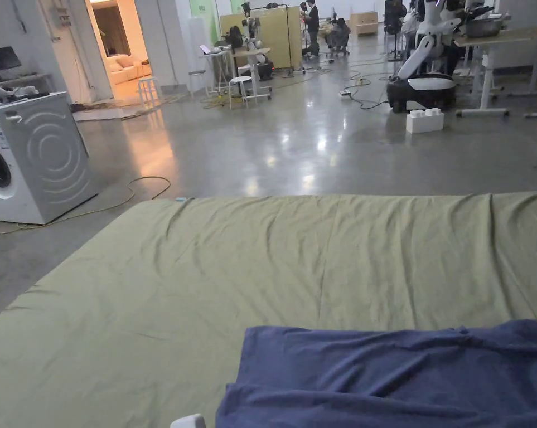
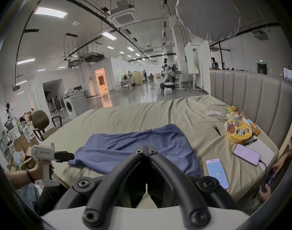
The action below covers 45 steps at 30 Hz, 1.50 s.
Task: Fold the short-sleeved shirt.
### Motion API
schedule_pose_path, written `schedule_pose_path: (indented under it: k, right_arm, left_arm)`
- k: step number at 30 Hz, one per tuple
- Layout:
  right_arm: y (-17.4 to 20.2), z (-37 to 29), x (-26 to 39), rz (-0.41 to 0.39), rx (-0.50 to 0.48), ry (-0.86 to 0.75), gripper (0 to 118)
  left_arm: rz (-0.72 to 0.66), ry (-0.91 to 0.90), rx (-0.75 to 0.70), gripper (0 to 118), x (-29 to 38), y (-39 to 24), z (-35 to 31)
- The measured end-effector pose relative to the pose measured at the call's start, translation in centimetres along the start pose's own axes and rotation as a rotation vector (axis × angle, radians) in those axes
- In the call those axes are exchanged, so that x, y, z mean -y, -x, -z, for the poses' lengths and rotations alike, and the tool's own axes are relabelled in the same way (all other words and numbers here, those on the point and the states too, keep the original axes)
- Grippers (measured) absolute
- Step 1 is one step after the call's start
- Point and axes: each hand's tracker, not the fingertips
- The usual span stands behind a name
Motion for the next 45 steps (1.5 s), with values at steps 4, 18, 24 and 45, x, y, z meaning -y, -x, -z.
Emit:
schedule_pose_path:
  k: [4,18,24,45]
  right_arm:
    - [-0.9,0.3,0.8,0.003,0.034,0.035,0]
    - [-12.3,19.9,8.9,0.178,0.331,0.415,80]
    - [-11.5,21.5,10.6,-0.019,0.297,0.470,57]
    - [-6.4,7.4,10.4,-0.091,0.397,0.450,4]
  left_arm:
    - [0.092,-0.011,-0.083,18,0.5,-0.8,1.8]
    - [0.577,0.159,-0.156,8,0.1,-5.5,3.5]
    - [0.522,0.159,-0.130,8,-0.3,-4.6,3.8]
    - [0.508,0.090,-0.022,6,2.5,0.0,-10.6]
